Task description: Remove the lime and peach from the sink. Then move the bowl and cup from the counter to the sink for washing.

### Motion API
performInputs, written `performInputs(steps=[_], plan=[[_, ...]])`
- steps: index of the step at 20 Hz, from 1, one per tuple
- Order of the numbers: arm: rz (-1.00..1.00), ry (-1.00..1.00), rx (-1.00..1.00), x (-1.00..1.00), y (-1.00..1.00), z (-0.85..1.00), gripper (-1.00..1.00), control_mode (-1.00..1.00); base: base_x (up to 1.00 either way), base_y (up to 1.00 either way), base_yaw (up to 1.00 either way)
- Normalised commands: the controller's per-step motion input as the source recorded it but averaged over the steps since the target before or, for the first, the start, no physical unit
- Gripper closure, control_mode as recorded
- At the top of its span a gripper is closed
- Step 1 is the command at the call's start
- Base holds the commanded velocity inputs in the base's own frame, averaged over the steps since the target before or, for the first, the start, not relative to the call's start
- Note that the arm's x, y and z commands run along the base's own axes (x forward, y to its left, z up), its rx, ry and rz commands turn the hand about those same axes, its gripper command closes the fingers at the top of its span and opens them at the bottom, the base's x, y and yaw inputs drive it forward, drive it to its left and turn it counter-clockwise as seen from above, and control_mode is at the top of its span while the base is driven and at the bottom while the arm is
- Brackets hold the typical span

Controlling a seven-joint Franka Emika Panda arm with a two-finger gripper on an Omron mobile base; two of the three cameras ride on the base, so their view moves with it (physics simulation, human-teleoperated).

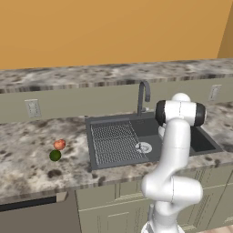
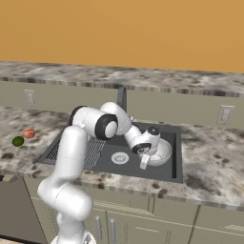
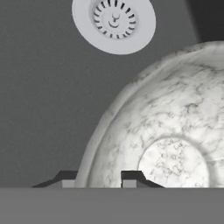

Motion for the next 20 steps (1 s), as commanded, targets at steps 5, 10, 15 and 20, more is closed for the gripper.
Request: performInputs(steps=[5, 10, 15, 20], plan=[[0.03, 0.0, 0.0, 0.14, 0.01, -0.06, 1.0, -1.0, 0.0, 0.0, 0.0], [0.02, 0.0, 0.0, 0.08, 0.0, -0.06, 1.0, -1.0, 0.0, 0.0, 0.0], [0.0, 0.0, 0.0, 0.02, 0.0, -0.03, -1.0, -1.0, 0.0, 0.0, 0.0], [0.0, 0.0, 0.0, 0.0, 0.0, 0.05, -1.0, -1.0, 0.0, 0.0, 0.0]])
